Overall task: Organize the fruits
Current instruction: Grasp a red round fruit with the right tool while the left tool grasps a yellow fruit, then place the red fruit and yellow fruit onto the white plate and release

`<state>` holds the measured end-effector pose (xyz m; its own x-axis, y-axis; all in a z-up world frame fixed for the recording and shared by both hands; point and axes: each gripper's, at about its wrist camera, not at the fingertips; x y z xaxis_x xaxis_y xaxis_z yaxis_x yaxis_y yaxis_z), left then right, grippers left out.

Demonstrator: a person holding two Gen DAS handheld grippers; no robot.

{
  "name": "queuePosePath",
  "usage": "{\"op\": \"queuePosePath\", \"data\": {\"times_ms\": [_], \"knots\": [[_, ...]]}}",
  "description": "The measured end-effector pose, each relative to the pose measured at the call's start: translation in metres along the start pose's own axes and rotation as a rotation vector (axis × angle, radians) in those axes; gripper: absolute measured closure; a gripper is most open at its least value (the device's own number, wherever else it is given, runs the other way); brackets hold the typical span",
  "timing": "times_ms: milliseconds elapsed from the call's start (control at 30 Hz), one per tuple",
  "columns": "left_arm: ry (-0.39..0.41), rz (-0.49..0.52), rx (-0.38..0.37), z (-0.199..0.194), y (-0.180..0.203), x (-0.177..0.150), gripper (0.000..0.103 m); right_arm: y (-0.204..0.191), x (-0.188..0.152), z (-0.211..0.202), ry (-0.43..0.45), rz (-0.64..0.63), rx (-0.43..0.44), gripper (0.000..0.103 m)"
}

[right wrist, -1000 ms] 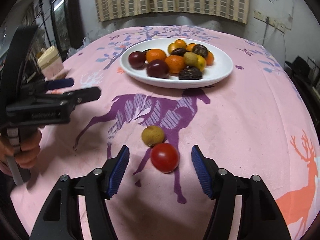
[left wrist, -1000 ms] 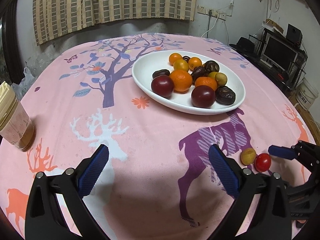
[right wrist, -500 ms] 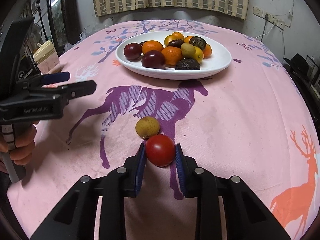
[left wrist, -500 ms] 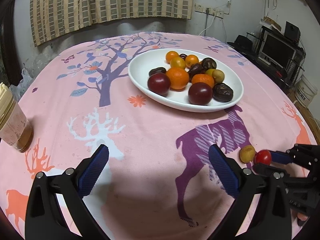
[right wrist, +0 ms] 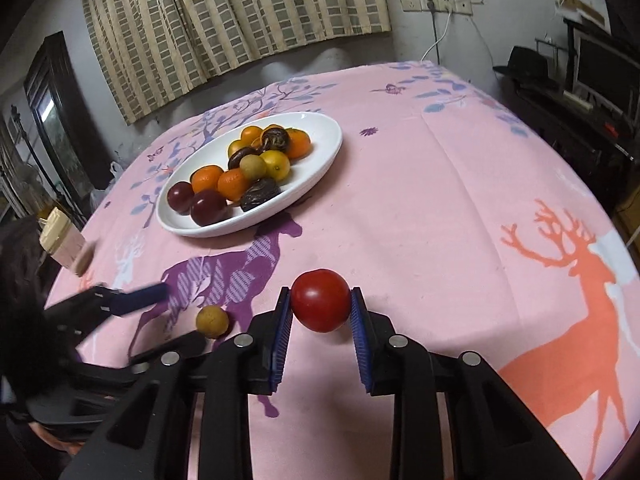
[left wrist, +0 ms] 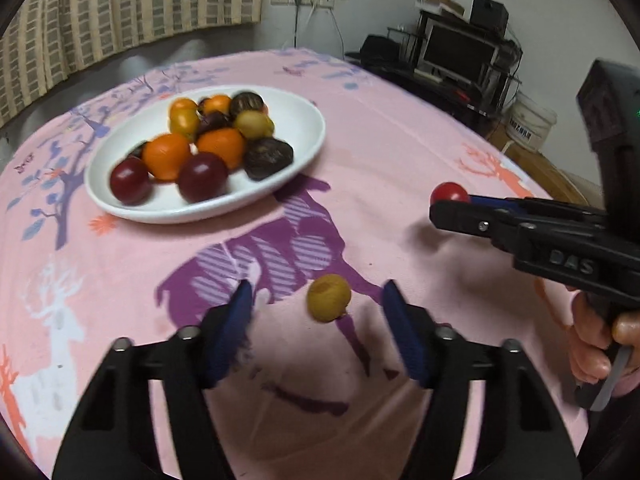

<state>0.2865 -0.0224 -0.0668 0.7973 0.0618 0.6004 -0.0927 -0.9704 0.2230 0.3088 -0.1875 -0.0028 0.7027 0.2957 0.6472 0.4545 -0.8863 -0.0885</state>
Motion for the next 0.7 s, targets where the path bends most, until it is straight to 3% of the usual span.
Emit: {"op": "queuePosePath", "data": {"times_ms": [100,500,700], "knots": [[-0.025,0.002,0.004,0.010,0.004,-0.002,0.054,-0.003,0.000,0.000,-0.003,-0.013,0.008,0.074],[-0.026,0.038,0.021,0.019,0.012,-0.005,0.076,-0.005,-0.001,-0.002,-0.004,-0.021,0.015,0.074],[-0.018,0.032,0.015,0.008,0.008,-0.001,0.078,-0.008,-0.002,0.004,-0.022,-0.035,0.044,0.074]]}}
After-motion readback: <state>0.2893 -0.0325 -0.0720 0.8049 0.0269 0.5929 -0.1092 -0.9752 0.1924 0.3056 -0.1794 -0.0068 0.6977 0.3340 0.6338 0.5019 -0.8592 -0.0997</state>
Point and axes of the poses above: each gripper's, at about its wrist camera, not at the fingertips, and z roughly the way its jaws point, y to its right, x to its top, and after that the axes turned 13 degrees about -z, right-handed
